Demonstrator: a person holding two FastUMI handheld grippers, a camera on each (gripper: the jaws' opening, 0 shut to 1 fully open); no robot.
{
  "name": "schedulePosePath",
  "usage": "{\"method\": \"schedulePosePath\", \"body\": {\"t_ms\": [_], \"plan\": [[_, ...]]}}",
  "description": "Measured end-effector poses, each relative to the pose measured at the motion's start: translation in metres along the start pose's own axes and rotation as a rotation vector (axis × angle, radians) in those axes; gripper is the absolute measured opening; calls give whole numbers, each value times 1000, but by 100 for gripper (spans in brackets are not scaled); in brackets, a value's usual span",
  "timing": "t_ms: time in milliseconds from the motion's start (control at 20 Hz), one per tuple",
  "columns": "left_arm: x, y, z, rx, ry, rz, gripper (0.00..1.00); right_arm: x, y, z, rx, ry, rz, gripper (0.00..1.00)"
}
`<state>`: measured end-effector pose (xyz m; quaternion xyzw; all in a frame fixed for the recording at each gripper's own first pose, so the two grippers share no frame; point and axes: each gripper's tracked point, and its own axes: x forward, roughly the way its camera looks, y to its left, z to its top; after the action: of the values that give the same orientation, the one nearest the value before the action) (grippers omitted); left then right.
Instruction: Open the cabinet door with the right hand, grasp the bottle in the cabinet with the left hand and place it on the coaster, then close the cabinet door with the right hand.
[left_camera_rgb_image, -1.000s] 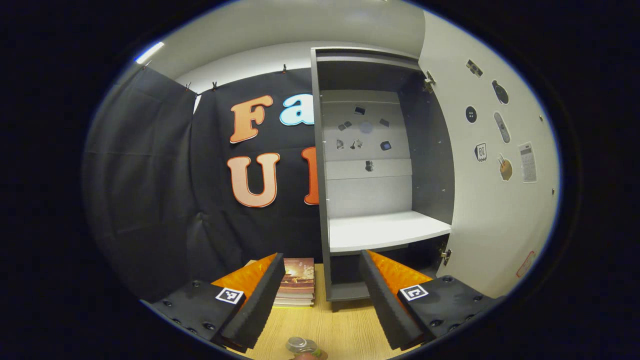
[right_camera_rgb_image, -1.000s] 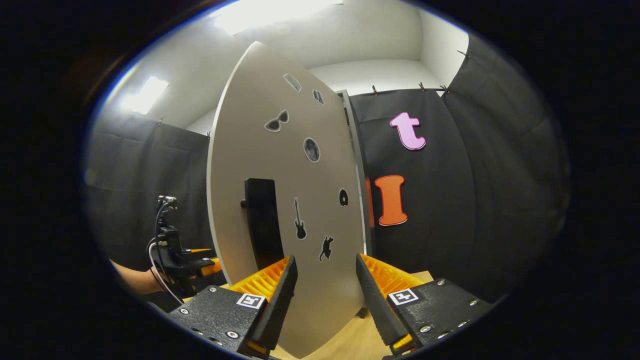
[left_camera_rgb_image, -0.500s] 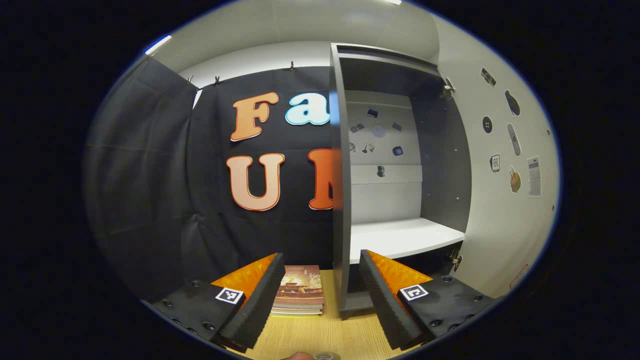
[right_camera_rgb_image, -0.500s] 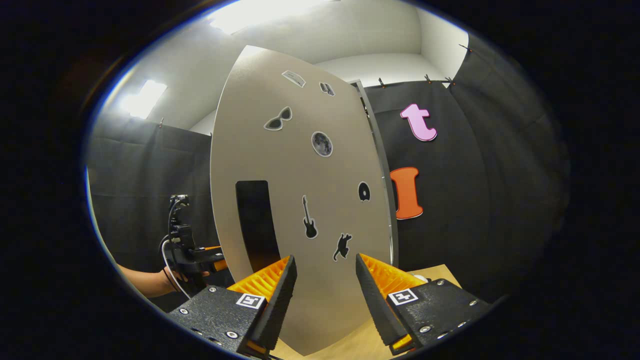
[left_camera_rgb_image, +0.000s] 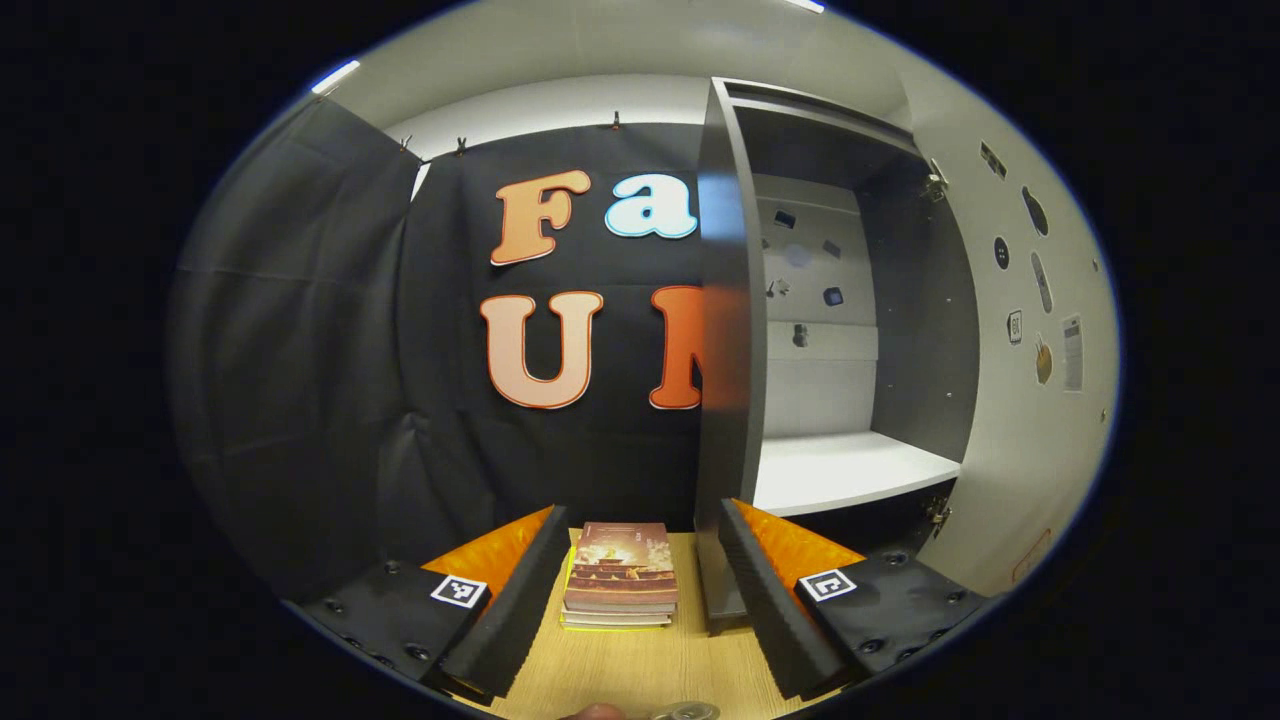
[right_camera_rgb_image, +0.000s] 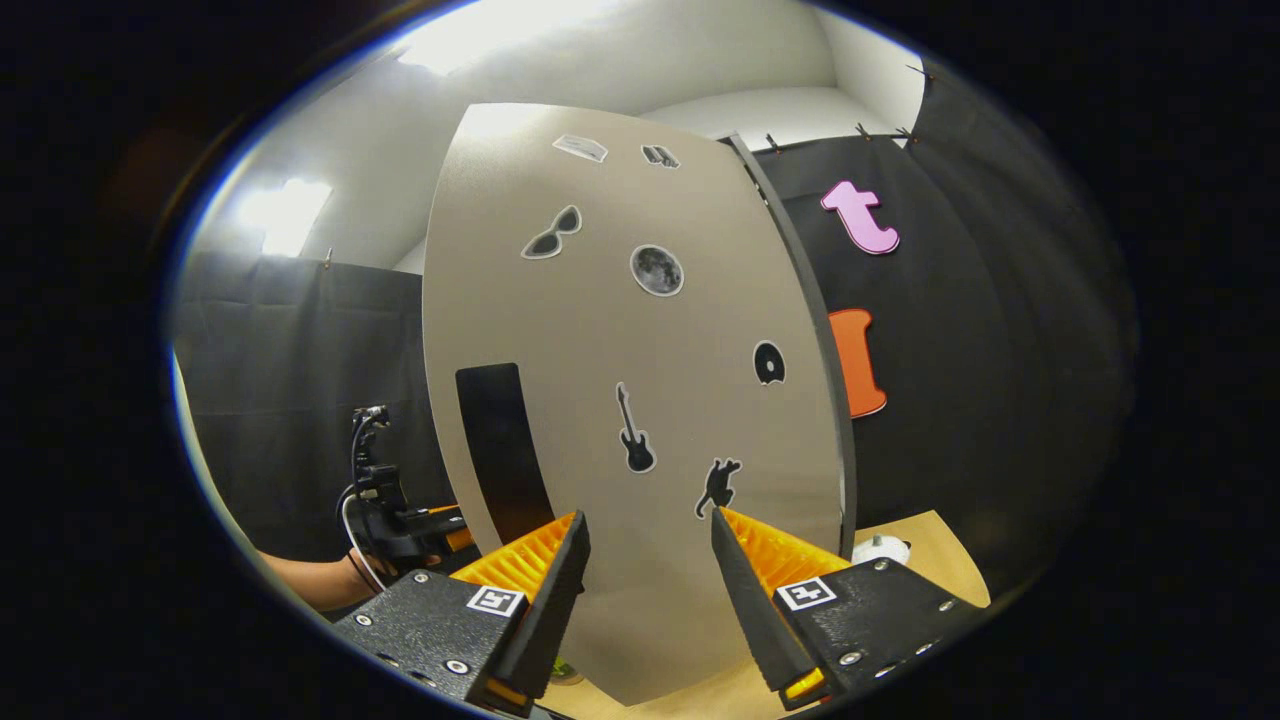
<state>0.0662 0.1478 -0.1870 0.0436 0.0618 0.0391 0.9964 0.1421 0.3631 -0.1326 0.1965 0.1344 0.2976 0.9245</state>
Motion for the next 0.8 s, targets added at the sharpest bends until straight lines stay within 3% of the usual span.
{"method": "schedulePosePath", "body": {"t_ms": [100,150,250,400,450,800], "plan": [[4,10,-2,0,2,14,98,7,3,-4,14,5,12,80],[6,14,-4,-4,6,17,98,11,5,-7,26,15,19,89],[15,23,-7,-13,9,23,98,21,10,-11,38,28,35,82],[22,36,-12,-21,17,29,99,33,11,-7,23,4,26,96],[24,40,-13,-23,19,32,98,35,10,-6,20,-1,21,90],[35,75,-19,-33,20,51,98,64,37,-7,8,-13,29,92]]}}
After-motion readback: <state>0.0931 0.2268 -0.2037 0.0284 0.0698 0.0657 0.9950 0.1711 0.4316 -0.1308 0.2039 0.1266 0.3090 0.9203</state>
